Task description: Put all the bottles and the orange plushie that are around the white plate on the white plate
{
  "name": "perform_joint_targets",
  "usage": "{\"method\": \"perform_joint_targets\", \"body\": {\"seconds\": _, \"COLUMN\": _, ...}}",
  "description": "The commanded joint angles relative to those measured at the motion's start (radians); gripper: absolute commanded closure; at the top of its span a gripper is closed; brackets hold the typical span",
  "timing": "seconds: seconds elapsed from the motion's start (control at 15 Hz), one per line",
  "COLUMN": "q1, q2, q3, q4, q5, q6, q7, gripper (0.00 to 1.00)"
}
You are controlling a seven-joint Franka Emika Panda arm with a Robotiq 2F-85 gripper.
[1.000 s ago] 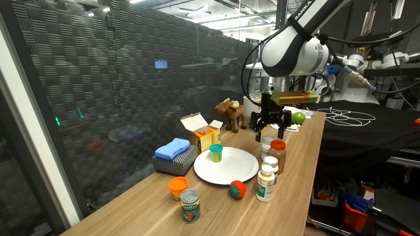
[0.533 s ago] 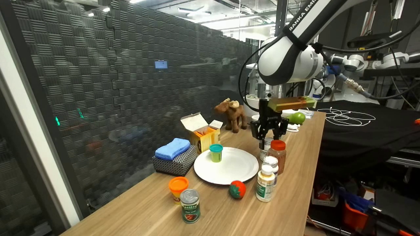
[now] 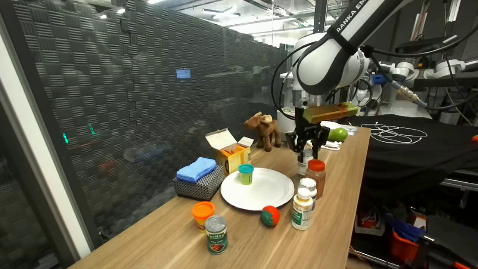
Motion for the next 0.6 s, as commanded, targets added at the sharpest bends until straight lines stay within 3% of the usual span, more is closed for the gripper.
{"method": "perform_joint_targets", "body": {"seconds": 0.0, "q1": 0.045, "q2": -0.076, "q3": -0.015, "q4": -0.01, "q5": -0.098, "q6": -0.019, "q7": 0.089, "gripper": 0.74}}
{"method": "perform_joint_targets", "body": {"seconds": 0.27, "q1": 0.08, "q2": -0.092, "q3": 0.041, "q4": 0.038, "q5": -0.107, "q6": -0.03, "q7": 0.063, "gripper": 0.74}}
{"method": "perform_joint_targets", "body": {"seconds": 0.53, "q1": 0.095, "q2": -0.025, "q3": 0.114, "q4": 0.096, "q5": -0.011, "q6": -0.016, "q7": -0.076, "gripper": 0.74}}
